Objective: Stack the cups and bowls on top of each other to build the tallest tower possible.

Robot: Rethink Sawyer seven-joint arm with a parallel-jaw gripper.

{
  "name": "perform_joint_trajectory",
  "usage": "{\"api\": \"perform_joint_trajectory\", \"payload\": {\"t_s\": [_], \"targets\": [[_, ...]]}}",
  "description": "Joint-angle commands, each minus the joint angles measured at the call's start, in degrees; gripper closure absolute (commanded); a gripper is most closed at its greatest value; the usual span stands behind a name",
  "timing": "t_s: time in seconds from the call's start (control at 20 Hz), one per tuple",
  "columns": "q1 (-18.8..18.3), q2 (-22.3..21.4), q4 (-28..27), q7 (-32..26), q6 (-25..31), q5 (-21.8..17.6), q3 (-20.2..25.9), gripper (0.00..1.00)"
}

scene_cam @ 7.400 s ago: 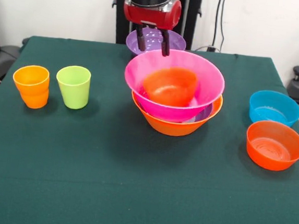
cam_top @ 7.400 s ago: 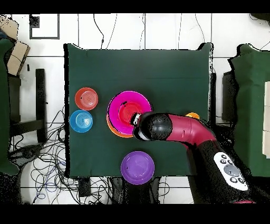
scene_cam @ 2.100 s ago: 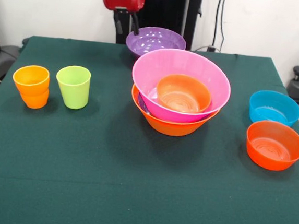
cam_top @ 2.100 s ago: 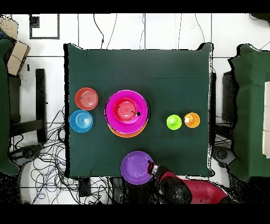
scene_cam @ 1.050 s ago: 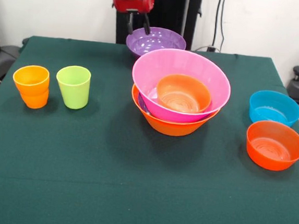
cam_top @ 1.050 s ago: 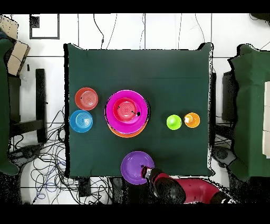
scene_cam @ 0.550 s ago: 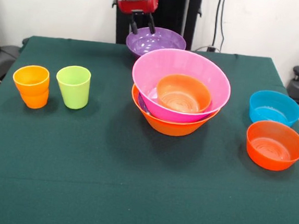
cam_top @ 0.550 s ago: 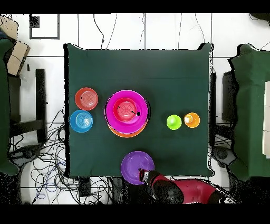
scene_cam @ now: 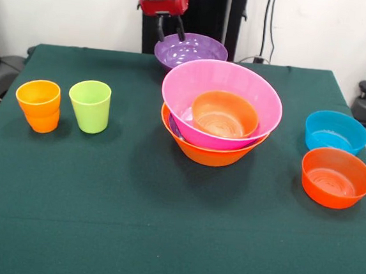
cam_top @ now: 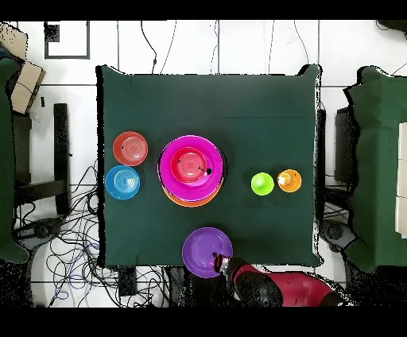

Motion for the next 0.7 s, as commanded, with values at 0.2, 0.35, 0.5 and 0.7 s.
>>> {"api": "perform_joint_trajectory", "payload": {"t_s": [0.2,0.35,0.5,0.7], "targets": [[-2.04,-3.60,-5.07,-4.00,9.72,3.94,9.49,0.00],[-0.87,-2.93,-5.98,-2.64,8.72,2.64,8.30,0.00],[1.70,0.40,-8.69,-0.42,4.92,-0.59,5.19,0.00],[3.92,2.01,-9.97,1.06,2.54,-2.04,2.85,0.00]]}}
